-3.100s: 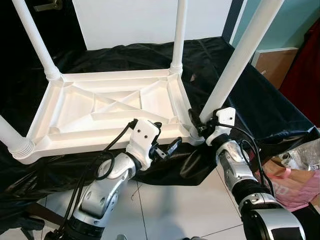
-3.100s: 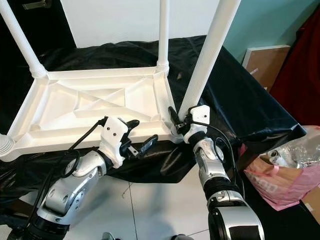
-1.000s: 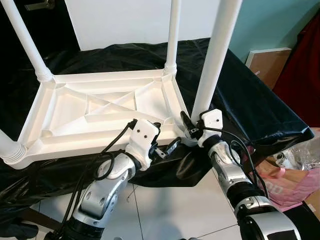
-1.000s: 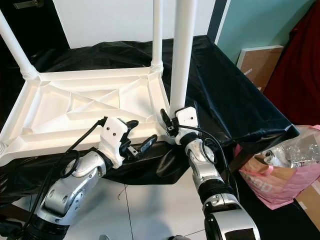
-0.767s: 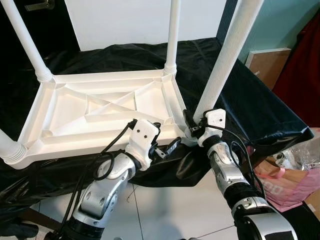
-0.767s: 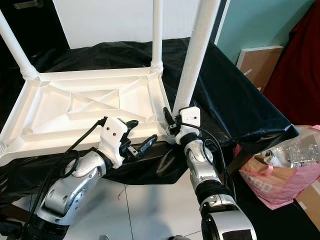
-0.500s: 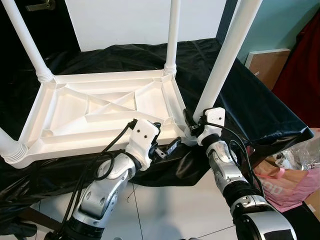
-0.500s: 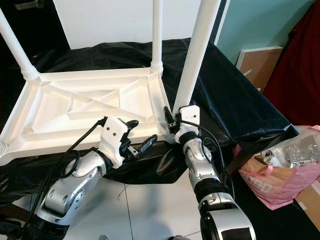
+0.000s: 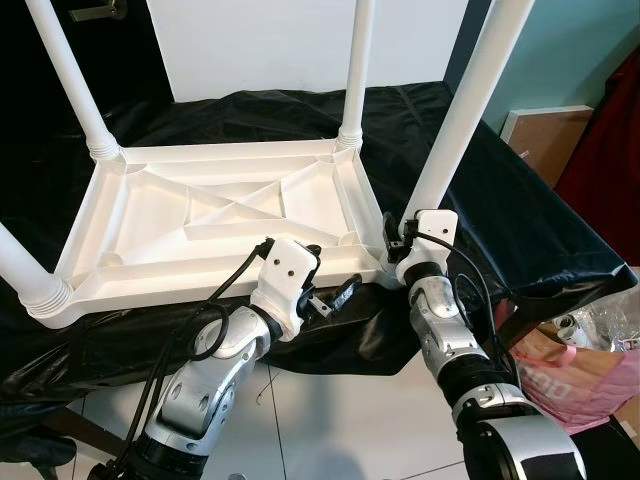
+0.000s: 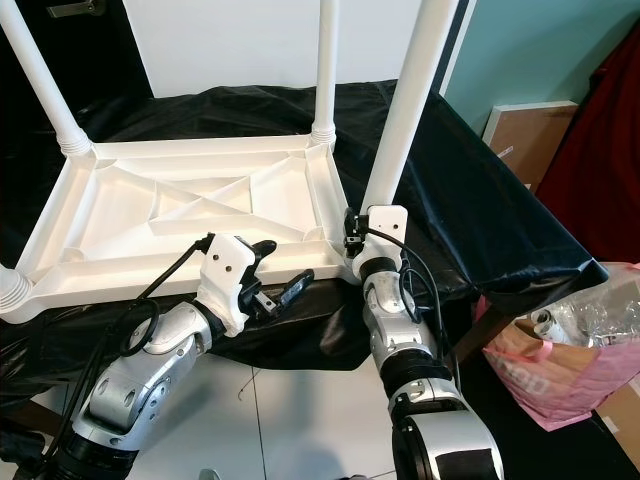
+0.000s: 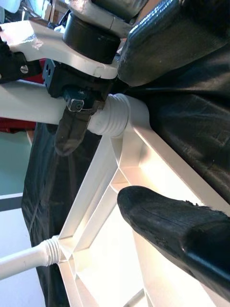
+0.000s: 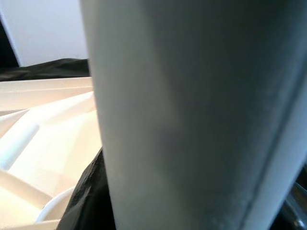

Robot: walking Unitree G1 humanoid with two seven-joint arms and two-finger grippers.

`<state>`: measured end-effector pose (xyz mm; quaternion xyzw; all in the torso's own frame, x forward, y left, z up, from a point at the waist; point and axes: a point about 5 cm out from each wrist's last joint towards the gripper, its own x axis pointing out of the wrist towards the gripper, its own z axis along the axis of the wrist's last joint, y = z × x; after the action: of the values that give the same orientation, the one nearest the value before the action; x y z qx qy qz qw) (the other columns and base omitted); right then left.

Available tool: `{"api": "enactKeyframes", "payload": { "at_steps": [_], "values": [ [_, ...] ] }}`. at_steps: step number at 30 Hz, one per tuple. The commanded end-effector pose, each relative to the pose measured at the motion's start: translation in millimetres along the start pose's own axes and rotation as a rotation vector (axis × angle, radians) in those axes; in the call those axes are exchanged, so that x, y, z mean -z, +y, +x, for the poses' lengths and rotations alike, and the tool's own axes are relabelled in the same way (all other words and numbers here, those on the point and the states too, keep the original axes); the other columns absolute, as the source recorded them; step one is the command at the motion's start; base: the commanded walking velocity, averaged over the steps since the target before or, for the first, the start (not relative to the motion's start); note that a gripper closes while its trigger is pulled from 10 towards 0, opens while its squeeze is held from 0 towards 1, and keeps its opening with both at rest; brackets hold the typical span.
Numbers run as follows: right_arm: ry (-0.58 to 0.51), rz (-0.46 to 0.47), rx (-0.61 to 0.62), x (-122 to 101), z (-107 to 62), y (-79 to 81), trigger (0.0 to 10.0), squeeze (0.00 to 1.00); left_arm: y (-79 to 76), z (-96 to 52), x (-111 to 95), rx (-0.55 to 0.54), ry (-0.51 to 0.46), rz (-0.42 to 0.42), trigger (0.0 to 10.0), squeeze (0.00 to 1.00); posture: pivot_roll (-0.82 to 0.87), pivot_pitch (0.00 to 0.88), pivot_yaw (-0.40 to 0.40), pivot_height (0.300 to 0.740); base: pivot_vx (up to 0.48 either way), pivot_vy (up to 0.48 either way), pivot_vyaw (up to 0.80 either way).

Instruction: Building children table

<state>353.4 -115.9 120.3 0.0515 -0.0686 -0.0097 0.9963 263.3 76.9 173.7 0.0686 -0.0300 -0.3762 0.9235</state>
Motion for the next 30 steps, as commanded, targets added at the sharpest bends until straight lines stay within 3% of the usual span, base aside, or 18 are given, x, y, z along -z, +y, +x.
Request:
{"api": "enactKeyframes", "payload": {
  "at_steps": [1,8,17,18,21,22,30],
  "values": [
    [0.242,0.017,0.107,47.8,-25.5,-14.0,10.0,0.00,-3.9,0.2,-0.3,0.030,-0.004,-0.002,10.0,0.00,0.03,0.070,-0.043,0.740,0.000,0.000,0.00],
    [0.230,0.024,0.117,44.5,-24.5,-2.1,10.0,0.00,-3.5,0.6,-0.5,0.030,-0.005,-0.001,10.0,0.00,0.03,0.068,-0.043,0.740,0.000,0.000,0.00],
    [0.142,-0.001,0.102,29.8,-18.0,-0.1,10.0,0.00,-2.5,1.1,-1.3,0.026,-0.008,0.000,10.0,0.00,0.02,0.071,-0.044,0.740,0.000,0.000,0.00],
    [0.072,-0.015,0.083,18.0,-14.8,1.4,10.0,0.00,-2.1,1.4,-1.6,0.023,-0.009,0.000,10.0,0.00,0.03,0.073,-0.047,0.740,0.000,0.000,0.00],
    [0.001,-0.023,0.068,5.4,-11.5,2.2,10.0,0.00,-1.7,1.5,-1.7,0.021,-0.009,0.001,10.0,0.00,0.03,0.075,-0.049,0.740,0.000,0.000,0.00],
    [-0.075,-0.023,0.068,-11.0,-7.1,1.9,10.0,0.00,-1.7,0.9,-1.5,0.018,-0.008,0.000,10.0,0.00,0.03,0.075,-0.049,0.740,0.000,0.000,0.00],
    [-0.179,-0.018,0.033,-36.6,-3.1,8.9,10.0,0.00,-1.0,0.6,-1.4,0.014,-0.008,-0.003,10.0,0.00,0.02,0.084,-0.050,0.740,0.000,0.000,0.00]
  ]
}}
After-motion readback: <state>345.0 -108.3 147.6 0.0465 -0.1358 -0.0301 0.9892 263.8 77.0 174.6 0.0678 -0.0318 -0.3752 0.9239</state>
